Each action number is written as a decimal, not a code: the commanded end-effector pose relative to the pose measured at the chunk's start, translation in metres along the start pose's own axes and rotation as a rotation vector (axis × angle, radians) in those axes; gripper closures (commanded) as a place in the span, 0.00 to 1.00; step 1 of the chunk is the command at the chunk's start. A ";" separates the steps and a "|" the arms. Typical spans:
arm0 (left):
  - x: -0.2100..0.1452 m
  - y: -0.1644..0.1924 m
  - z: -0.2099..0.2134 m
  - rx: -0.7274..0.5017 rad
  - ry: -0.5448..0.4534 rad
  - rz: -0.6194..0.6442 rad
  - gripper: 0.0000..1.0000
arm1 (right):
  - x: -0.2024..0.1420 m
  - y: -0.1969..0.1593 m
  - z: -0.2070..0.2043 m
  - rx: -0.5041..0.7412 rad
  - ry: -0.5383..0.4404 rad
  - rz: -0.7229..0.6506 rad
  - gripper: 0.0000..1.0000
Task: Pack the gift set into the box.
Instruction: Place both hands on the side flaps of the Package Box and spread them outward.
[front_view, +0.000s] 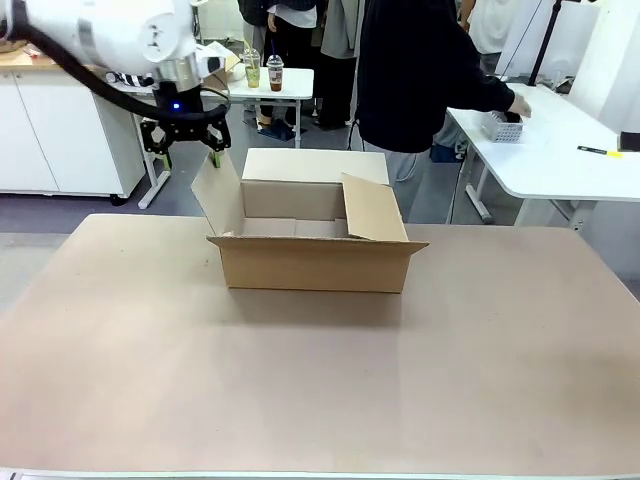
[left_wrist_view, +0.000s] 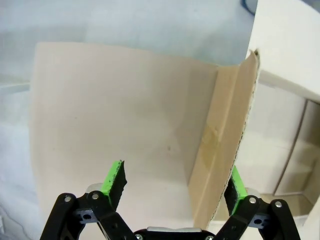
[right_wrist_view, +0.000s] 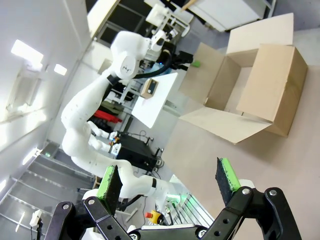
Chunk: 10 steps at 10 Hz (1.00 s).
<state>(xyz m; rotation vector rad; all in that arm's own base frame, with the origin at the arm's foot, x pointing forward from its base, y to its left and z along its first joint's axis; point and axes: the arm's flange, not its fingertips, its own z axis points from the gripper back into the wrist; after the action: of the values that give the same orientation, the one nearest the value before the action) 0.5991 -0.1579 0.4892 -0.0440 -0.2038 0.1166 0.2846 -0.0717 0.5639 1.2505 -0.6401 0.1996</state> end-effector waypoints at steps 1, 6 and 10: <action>-0.014 0.032 -0.012 -0.138 0.063 -0.038 0.00 | 0.003 0.000 -0.002 0.013 -0.011 0.027 0.00; -0.018 0.087 -0.038 -0.485 0.107 -0.077 0.00 | 0.003 0.000 -0.002 0.013 -0.011 0.027 0.00; -0.010 0.092 -0.044 -0.531 0.102 -0.056 0.00 | 0.003 0.000 -0.002 0.013 -0.011 0.027 0.00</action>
<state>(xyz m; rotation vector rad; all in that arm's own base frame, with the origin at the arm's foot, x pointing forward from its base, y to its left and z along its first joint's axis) 0.5860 -0.0610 0.4269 -0.6264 -0.0993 0.0045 0.2846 -0.0718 0.5638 1.2500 -0.6405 0.1994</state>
